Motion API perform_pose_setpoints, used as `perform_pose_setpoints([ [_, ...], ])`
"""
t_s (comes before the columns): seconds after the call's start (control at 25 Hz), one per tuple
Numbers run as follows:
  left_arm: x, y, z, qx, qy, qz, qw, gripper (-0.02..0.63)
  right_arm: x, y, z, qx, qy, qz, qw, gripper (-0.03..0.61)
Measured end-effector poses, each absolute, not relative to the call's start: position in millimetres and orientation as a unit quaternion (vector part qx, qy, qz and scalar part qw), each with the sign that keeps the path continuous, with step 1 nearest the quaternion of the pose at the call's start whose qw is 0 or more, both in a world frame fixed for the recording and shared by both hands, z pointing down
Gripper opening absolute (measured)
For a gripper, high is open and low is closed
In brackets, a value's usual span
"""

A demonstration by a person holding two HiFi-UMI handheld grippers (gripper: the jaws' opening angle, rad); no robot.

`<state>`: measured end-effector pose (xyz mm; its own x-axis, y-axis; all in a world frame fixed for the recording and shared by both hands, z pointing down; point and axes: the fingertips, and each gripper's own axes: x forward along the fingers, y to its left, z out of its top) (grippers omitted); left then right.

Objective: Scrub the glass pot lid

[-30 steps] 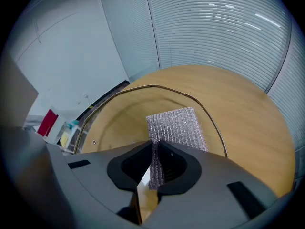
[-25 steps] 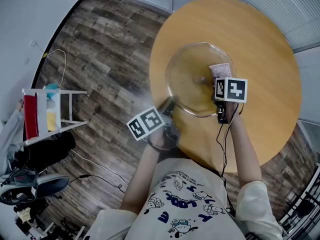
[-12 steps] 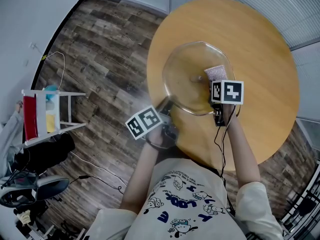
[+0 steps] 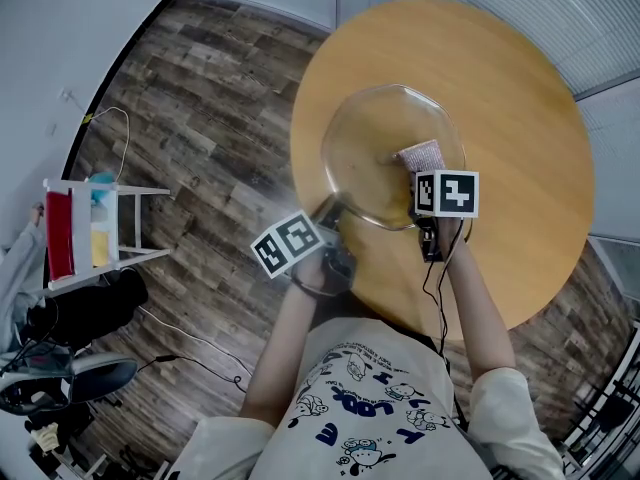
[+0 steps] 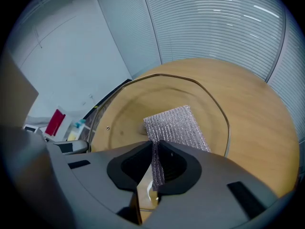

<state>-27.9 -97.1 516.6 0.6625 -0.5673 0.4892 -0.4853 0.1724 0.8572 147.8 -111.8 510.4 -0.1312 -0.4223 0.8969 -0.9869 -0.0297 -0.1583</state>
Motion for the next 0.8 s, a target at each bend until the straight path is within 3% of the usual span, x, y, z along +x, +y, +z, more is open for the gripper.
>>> perform_pose_setpoints([
  [0.8,-25,-83,522,0.637,-0.416,-0.028,0.648,0.067,110,-78,514,0.547,-0.627,0.458,0.313,0.055],
])
